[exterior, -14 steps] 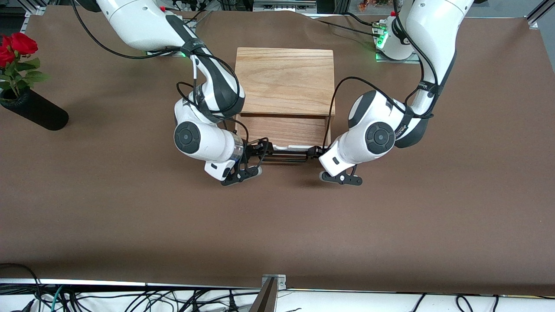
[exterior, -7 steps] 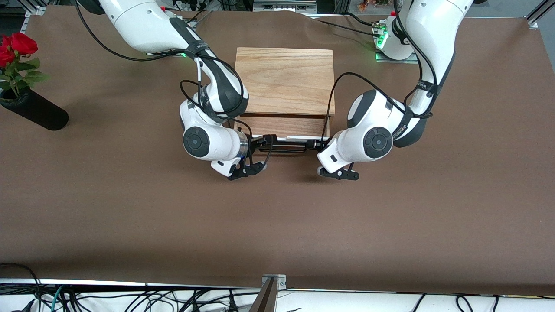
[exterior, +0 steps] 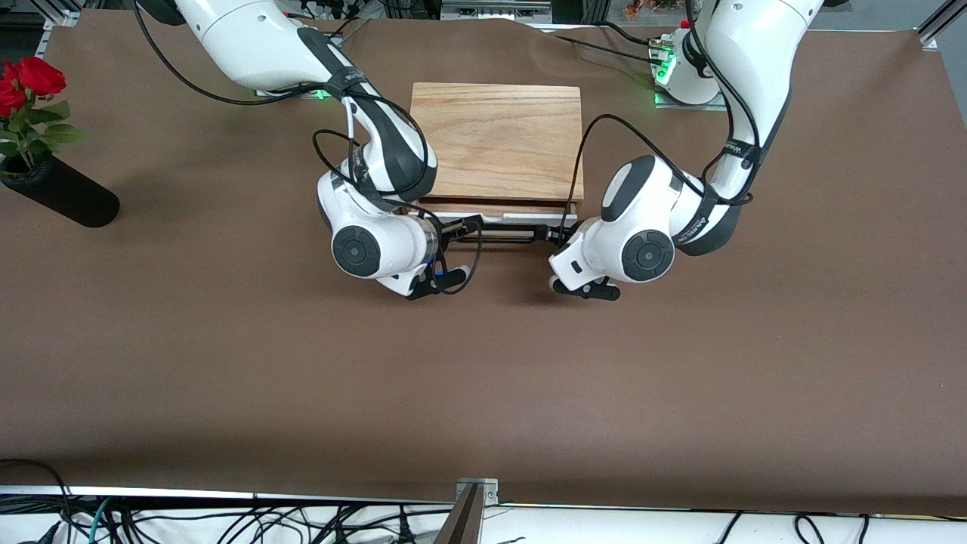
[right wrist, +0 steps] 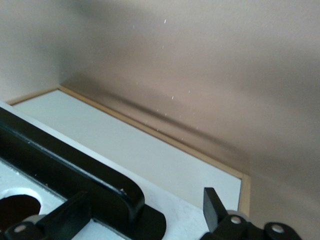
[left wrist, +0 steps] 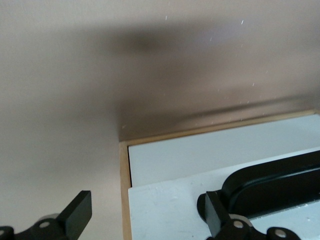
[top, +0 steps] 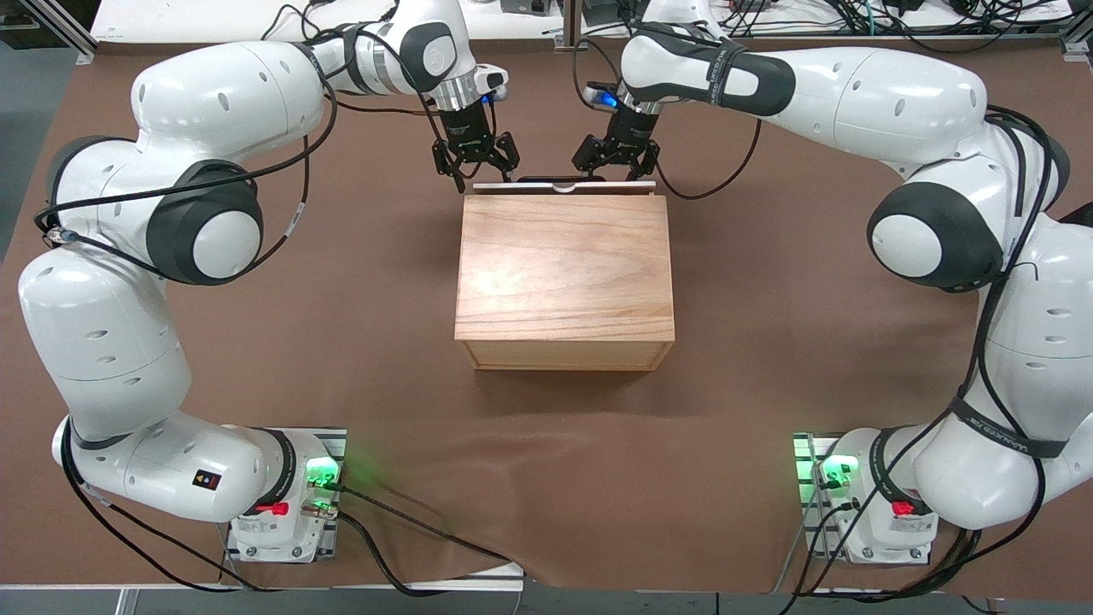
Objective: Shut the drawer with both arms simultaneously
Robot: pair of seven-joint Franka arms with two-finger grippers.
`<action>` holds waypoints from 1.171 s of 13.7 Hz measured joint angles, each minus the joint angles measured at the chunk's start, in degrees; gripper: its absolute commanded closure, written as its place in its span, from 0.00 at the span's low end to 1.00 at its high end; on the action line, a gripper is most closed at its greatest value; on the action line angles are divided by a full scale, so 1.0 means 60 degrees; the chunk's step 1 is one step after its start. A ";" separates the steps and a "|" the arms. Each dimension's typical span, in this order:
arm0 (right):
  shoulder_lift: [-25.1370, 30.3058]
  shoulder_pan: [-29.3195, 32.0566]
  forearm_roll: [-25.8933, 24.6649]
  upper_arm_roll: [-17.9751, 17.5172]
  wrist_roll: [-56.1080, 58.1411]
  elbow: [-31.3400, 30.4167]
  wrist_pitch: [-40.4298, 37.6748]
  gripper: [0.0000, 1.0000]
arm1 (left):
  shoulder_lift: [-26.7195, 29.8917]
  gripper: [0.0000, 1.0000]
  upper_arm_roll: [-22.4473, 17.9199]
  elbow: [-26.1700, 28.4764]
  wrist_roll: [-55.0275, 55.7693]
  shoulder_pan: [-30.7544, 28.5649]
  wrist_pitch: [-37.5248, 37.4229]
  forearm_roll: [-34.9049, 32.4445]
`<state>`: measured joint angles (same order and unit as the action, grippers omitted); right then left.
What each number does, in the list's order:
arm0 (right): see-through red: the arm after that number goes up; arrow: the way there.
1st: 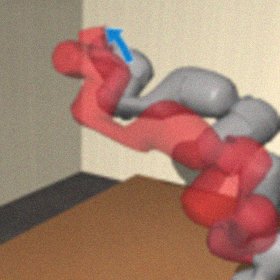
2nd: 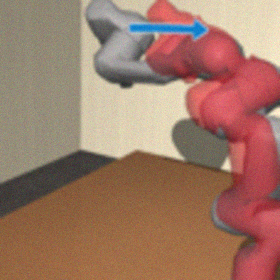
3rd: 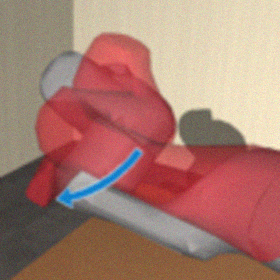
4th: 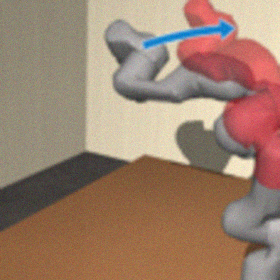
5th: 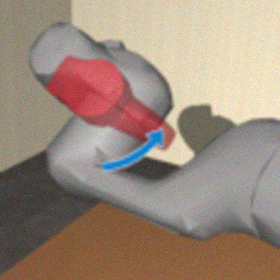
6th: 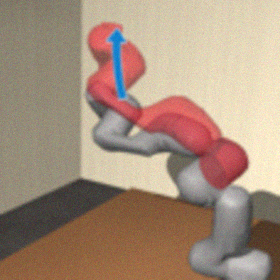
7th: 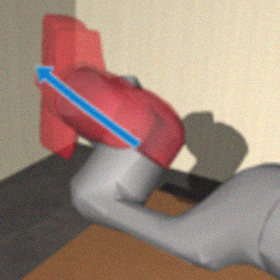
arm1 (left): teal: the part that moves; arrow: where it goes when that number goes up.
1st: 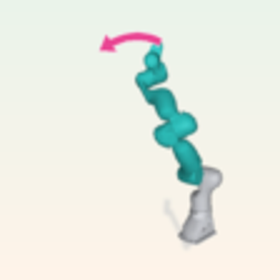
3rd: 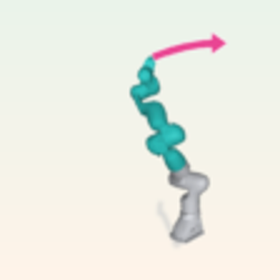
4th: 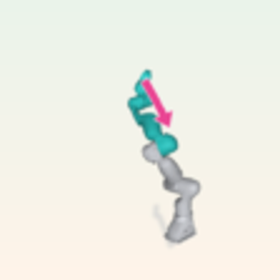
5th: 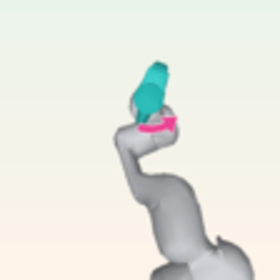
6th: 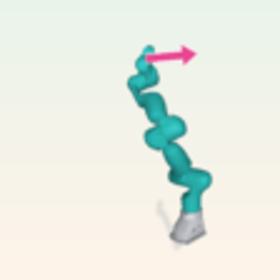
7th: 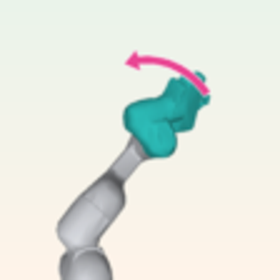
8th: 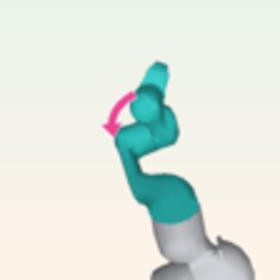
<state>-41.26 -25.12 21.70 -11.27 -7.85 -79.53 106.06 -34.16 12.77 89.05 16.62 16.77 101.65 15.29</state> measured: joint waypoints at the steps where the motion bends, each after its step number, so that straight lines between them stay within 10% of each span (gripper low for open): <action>1: 0.0000 -0.0027 0.0000 -0.0001 0.0000 0.0000 -0.0121 0.00 | 0.0000 0.00 0.0009 -0.0002 0.0000 0.0001 -0.0135 0.0006; 16: -0.0062 -0.0163 -0.0023 0.0014 -0.0031 0.0069 -0.1061 0.00 | 0.0129 0.00 -0.0225 -0.1129 -0.0012 -0.0552 -0.0882 -0.0040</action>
<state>-41.63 -26.10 21.57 -11.19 -8.04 -79.12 99.69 -33.39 11.42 82.28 16.55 13.46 96.36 15.05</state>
